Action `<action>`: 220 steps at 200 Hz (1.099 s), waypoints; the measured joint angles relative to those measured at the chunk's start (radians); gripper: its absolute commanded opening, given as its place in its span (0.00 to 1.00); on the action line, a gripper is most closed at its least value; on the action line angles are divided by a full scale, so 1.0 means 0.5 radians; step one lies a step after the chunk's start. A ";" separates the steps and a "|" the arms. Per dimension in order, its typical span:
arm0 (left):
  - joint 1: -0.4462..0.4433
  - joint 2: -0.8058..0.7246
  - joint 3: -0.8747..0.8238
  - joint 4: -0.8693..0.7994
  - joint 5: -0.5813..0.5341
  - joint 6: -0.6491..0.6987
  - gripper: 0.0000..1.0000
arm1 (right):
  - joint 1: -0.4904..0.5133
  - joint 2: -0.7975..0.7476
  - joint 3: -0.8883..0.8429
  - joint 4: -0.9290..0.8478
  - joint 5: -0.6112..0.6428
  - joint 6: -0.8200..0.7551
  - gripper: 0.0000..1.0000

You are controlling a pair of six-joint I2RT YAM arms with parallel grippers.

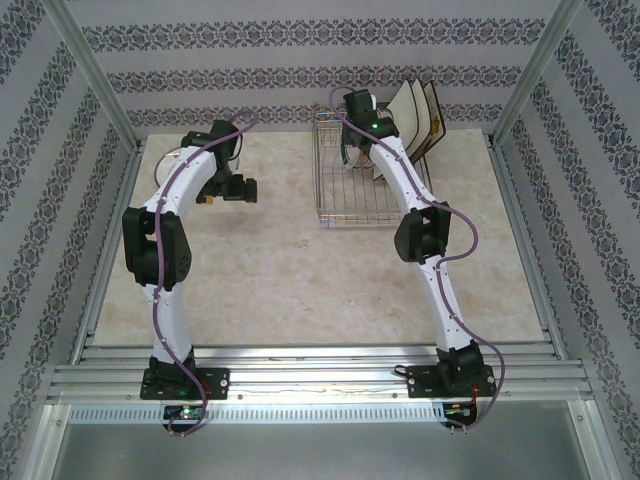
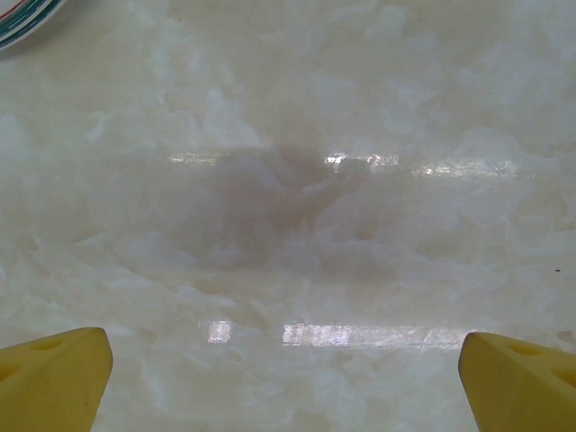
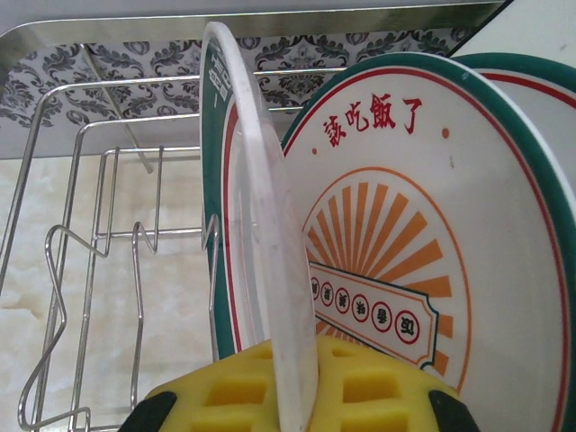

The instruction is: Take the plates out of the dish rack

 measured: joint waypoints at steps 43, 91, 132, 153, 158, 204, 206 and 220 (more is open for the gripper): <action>0.000 -0.002 0.000 0.000 -0.001 0.000 0.99 | 0.006 -0.027 -0.023 -0.002 0.016 -0.022 0.00; 0.000 -0.027 -0.012 0.002 -0.001 -0.002 0.99 | 0.033 -0.227 -0.065 -0.153 0.123 -0.078 0.00; 0.000 -0.117 -0.058 0.001 -0.003 -0.002 0.99 | 0.051 -0.468 -0.065 -0.279 0.132 -0.089 0.00; 0.000 -0.153 -0.067 0.001 -0.009 -0.002 0.99 | 0.076 -0.582 -0.065 -0.326 0.098 -0.082 0.00; 0.000 -0.159 -0.068 0.002 -0.009 -0.002 1.00 | 0.083 -0.606 -0.065 -0.335 0.089 -0.082 0.00; 0.000 -0.179 -0.105 0.002 -0.008 -0.002 1.00 | 0.108 -0.829 -0.268 -0.383 -0.079 -0.064 0.00; 0.000 -0.179 -0.106 0.003 -0.008 -0.002 0.99 | 0.108 -0.839 -0.288 -0.382 -0.094 -0.060 0.00; 0.000 -0.179 -0.111 0.004 -0.008 -0.002 1.00 | 0.106 -0.922 -0.454 -0.369 -0.212 -0.054 0.00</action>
